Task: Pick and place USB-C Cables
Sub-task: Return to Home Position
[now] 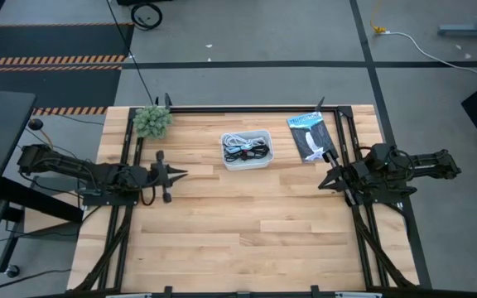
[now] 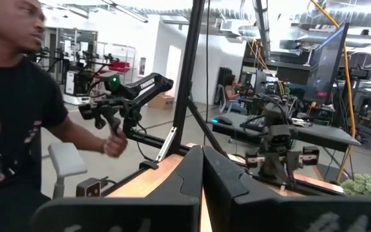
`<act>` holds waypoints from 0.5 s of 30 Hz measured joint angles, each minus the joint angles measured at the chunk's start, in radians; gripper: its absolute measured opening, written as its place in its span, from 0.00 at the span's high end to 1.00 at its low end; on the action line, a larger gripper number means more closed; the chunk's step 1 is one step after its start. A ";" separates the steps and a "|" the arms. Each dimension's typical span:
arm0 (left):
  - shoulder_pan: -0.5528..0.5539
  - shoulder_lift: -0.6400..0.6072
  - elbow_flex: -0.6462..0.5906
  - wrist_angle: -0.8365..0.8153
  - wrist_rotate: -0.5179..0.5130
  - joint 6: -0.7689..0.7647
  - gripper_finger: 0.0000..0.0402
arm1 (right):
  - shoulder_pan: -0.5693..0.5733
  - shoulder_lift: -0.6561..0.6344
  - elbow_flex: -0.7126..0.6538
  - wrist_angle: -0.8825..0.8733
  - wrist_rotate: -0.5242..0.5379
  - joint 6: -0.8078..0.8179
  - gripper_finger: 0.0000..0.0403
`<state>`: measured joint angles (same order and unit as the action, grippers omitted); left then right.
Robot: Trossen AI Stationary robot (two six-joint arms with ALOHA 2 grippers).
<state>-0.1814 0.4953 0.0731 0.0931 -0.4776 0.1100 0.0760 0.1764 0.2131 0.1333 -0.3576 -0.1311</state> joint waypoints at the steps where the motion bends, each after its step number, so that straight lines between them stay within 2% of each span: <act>1: 0.000 0.001 0.000 0.000 -0.014 0.033 0.88 | 0.000 0.000 0.000 0.000 0.000 0.000 0.96; 6: 0.000 0.001 0.000 0.000 -0.026 0.325 0.87 | 0.000 0.000 0.000 0.000 0.000 0.000 0.96; 8: 0.000 0.001 0.000 0.000 -0.026 0.392 0.87 | 0.000 0.000 0.000 0.000 0.000 0.000 0.96; 15: 0.000 0.001 0.000 0.000 -0.026 0.395 0.87 | 0.000 0.000 0.000 0.000 0.000 0.000 0.96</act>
<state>-0.1818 0.4965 0.0731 0.0932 -0.5037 0.5045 0.0761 0.1764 0.2131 0.1333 -0.3576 -0.1310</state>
